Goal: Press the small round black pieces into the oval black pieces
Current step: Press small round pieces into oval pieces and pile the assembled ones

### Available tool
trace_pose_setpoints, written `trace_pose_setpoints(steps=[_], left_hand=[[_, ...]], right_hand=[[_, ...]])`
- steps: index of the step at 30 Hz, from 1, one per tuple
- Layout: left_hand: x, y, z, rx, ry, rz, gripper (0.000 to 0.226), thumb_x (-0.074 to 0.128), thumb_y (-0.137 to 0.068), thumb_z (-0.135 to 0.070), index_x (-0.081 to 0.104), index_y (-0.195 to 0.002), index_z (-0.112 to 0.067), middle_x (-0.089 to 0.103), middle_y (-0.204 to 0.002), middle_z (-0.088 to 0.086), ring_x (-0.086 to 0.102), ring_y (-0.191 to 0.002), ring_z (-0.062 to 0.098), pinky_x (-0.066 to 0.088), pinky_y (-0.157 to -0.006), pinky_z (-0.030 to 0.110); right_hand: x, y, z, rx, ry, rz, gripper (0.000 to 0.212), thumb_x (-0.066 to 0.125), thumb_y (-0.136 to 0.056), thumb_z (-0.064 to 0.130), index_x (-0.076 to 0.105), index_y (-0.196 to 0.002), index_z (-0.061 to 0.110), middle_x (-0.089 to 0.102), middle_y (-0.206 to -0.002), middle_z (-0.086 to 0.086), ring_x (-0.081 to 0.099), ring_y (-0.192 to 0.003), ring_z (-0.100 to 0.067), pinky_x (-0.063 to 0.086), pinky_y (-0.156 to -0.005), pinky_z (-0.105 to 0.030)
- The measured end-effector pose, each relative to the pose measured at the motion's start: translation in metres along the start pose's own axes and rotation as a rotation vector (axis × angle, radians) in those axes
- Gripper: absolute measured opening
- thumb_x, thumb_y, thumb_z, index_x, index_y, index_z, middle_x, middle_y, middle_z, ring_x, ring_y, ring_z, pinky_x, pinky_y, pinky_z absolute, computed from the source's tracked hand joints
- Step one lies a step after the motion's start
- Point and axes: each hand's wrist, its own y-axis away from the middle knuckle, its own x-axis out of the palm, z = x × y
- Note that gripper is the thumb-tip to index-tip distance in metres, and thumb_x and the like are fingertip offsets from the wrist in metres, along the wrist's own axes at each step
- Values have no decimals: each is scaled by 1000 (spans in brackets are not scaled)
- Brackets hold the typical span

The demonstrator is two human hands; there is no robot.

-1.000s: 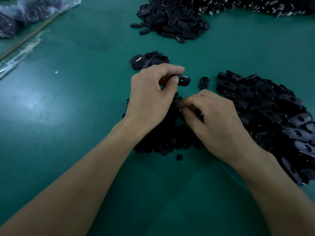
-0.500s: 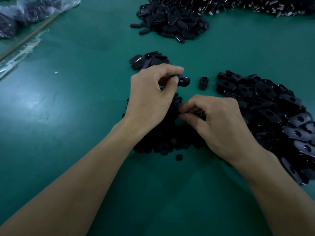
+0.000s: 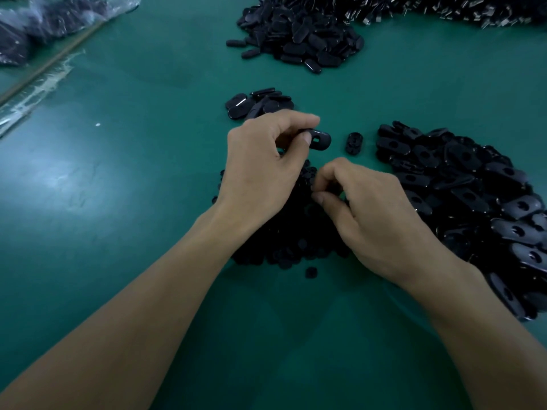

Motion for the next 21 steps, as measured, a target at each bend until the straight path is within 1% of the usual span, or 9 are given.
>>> trace_pose_setpoints(steps=[3,5,8,12,14,16,19,21], left_hand=[[0,0,-1,-4,21,10,25,67,-92,-5,75,-111,-18,72,-93,-18,68,-80,-5,58,-81,22],[0,0,-1,5,5,13,23,68,-91,-6,76,-108,-19,71,-89,-19,68,-82,-5,55,-79,16],[0,1,0,24,-1,31,19,70,-89,-5,77,-102,-17,70,-84,-20,68,-80,-5,50,-75,8],[2,3,0,35,26,103,19,71,-89,-3,77,-99,-17,73,-84,-15,70,-77,-3,50,-74,9],[3,4,-1,49,44,140,19,71,-88,-2,77,-100,-16,74,-84,-13,71,-75,-1,51,-72,10],[3,5,-2,70,53,156,19,71,-88,-1,77,-100,-15,74,-84,-12,71,-75,0,53,-72,13],[4,6,-3,90,66,152,20,71,-87,-2,77,-100,-16,75,-84,-10,71,-76,0,54,-73,14],[5,6,-3,97,62,145,21,72,-86,-2,77,-101,-16,75,-85,-11,71,-76,0,54,-74,13]], right_hand=[[0,0,0,-18,8,-82,7,62,-96,8,64,-99,13,64,-90,8,55,-85,-8,41,-76,-14],[0,0,-1,-33,40,-177,13,64,-95,7,70,-105,11,69,-95,4,58,-89,-6,41,-81,-10],[-2,-1,-4,-41,47,-308,14,67,-93,6,76,-103,11,71,-95,1,60,-87,-4,40,-82,-5],[-4,-1,-7,2,25,-402,14,69,-93,8,77,-103,13,66,-97,-1,55,-87,-1,36,-81,-2],[-4,-2,-7,16,7,-437,16,69,-92,8,77,-104,13,67,-95,0,58,-85,-2,38,-82,-2],[-5,-2,-6,30,-7,-458,18,68,-92,8,77,-107,13,69,-96,1,61,-87,-2,43,-83,-6],[-5,-3,-4,59,-50,-463,22,66,-93,6,74,-111,15,68,-97,9,63,-91,0,48,-86,-9],[-5,-3,-1,93,-116,-445,23,67,-93,7,70,-110,21,67,-93,17,65,-89,2,49,-82,-11]])
